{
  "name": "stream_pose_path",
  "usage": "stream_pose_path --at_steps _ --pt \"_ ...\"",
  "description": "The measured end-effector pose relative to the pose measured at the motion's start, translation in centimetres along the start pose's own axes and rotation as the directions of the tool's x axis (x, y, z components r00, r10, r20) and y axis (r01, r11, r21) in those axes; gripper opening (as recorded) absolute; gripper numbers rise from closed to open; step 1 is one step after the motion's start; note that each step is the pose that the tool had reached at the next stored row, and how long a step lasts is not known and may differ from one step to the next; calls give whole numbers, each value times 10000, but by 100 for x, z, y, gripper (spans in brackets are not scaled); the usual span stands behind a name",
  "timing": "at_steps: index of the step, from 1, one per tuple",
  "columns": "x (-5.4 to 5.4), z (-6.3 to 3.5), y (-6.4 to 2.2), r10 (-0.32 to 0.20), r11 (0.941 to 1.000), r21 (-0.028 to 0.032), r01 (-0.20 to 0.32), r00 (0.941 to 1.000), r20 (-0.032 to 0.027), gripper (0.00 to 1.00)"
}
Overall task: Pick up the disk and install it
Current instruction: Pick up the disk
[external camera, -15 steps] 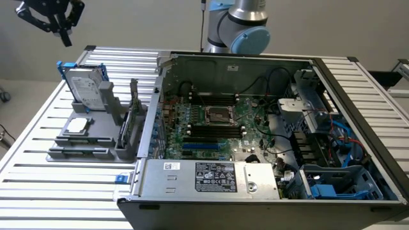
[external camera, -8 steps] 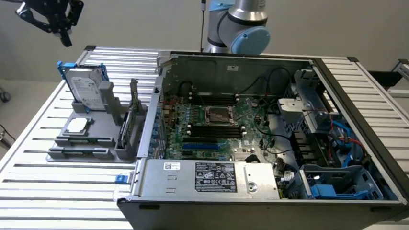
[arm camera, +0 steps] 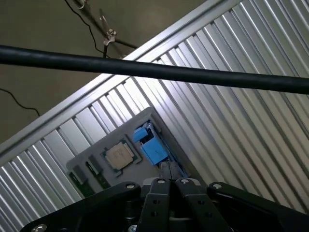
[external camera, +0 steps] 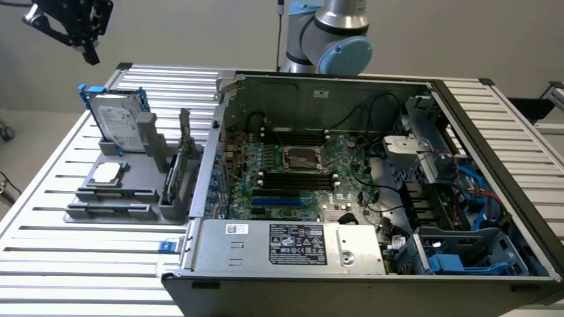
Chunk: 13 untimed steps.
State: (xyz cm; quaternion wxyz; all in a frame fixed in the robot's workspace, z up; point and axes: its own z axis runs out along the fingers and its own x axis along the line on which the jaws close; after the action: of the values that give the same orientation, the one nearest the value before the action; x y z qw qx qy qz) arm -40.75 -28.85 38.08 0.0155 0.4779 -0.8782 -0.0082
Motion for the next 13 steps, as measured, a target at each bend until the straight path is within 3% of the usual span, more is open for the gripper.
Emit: stream_pose_path --at_steps 6,9,13 --pt "-1 9 -1 -1091 9940 18 1091 9940 -34 11" --pt "0 17 -1 -1626 9867 27 1626 9867 -51 11" --pt "-1 29 -1 -2335 9723 38 2336 9723 -74 11"
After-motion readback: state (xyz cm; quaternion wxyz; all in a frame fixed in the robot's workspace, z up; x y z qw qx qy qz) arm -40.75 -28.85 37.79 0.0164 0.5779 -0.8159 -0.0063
